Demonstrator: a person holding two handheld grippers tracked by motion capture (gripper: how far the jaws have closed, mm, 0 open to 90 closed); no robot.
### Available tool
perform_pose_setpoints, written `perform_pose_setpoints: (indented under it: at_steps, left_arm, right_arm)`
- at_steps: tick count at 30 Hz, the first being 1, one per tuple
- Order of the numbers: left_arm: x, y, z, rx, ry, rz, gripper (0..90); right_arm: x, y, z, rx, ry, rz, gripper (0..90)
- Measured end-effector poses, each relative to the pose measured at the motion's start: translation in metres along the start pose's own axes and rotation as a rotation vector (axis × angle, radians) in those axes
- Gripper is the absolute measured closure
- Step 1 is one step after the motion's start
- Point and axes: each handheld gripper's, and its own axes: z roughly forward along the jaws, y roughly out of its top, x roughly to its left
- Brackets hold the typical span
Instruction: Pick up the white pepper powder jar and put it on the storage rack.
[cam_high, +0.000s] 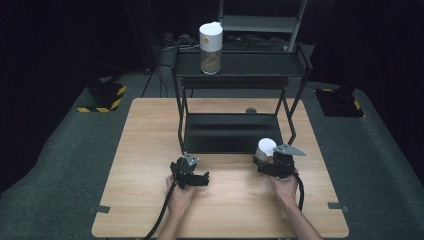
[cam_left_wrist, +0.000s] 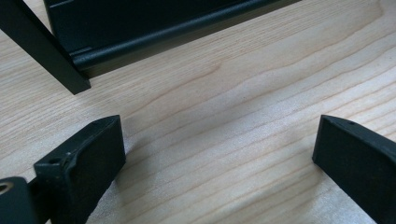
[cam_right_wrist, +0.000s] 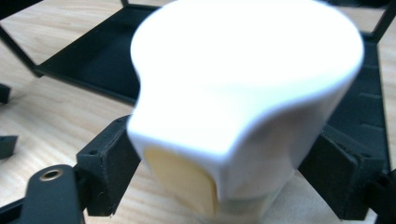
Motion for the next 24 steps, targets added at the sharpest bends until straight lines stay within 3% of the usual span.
perform_pose_setpoints:
  at_steps: [8, 18, 24]
  left_arm:
    - [-0.0001, -0.0003, -0.0002, -0.001, 0.0, 0.001, 3.0]
    - [-0.0007, -0.0008, -0.0003, -0.003, 0.001, -0.002, 3.3]
    - [-0.0007, -0.0008, -0.0002, -0.004, 0.001, -0.002, 3.3]
  right_arm:
    - [0.0046, -0.0039, 0.0013, -0.023, -0.036, -0.012, 28.5]
    - [0.0086, -0.0075, 0.0021, -0.041, -0.053, -0.047, 30.0]
    - [0.0049, 0.0005, 0.0001, -0.015, -0.046, -0.065, 30.1]
